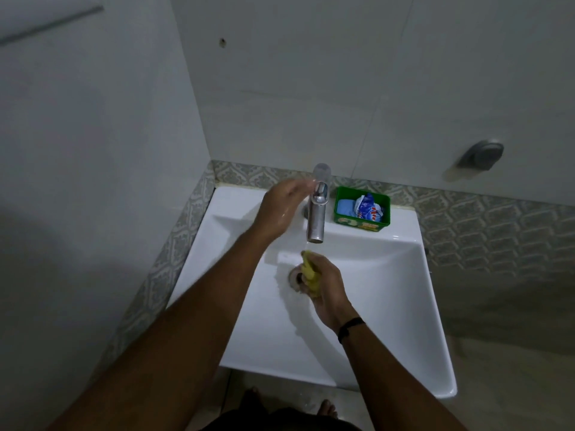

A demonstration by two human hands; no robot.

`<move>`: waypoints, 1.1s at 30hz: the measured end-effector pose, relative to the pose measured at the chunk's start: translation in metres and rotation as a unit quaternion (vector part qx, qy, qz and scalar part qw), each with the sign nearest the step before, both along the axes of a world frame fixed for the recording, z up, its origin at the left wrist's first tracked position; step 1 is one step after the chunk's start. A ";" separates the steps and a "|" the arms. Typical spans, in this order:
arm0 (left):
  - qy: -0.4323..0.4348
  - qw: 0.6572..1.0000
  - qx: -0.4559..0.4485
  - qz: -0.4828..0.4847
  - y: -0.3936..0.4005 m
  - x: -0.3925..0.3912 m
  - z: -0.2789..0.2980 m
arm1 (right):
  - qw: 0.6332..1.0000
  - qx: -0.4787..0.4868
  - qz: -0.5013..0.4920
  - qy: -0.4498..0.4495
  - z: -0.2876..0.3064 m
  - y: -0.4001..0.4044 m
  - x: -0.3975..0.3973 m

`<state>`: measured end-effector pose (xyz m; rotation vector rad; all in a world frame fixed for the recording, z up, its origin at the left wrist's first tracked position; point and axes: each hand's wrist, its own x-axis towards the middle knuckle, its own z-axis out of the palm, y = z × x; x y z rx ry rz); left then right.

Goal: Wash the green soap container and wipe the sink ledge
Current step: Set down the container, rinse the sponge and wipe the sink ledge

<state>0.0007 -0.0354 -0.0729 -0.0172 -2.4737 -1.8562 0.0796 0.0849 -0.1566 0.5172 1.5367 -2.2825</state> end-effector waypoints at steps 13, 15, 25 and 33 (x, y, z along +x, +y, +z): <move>-0.389 0.915 0.095 0.047 0.016 0.089 -0.094 | 0.948 0.273 0.016 0.162 -0.020 0.000 0.004; -0.399 0.911 0.104 0.029 0.015 0.091 -0.090 | 0.951 0.261 0.011 0.164 -0.020 0.002 0.008; -0.371 0.898 0.235 0.023 0.011 0.090 -0.093 | 0.984 0.129 0.118 0.034 -0.016 0.013 -0.004; -0.328 0.915 0.230 0.045 -0.005 0.092 -0.100 | 0.984 0.134 0.115 0.020 -0.009 0.029 -0.007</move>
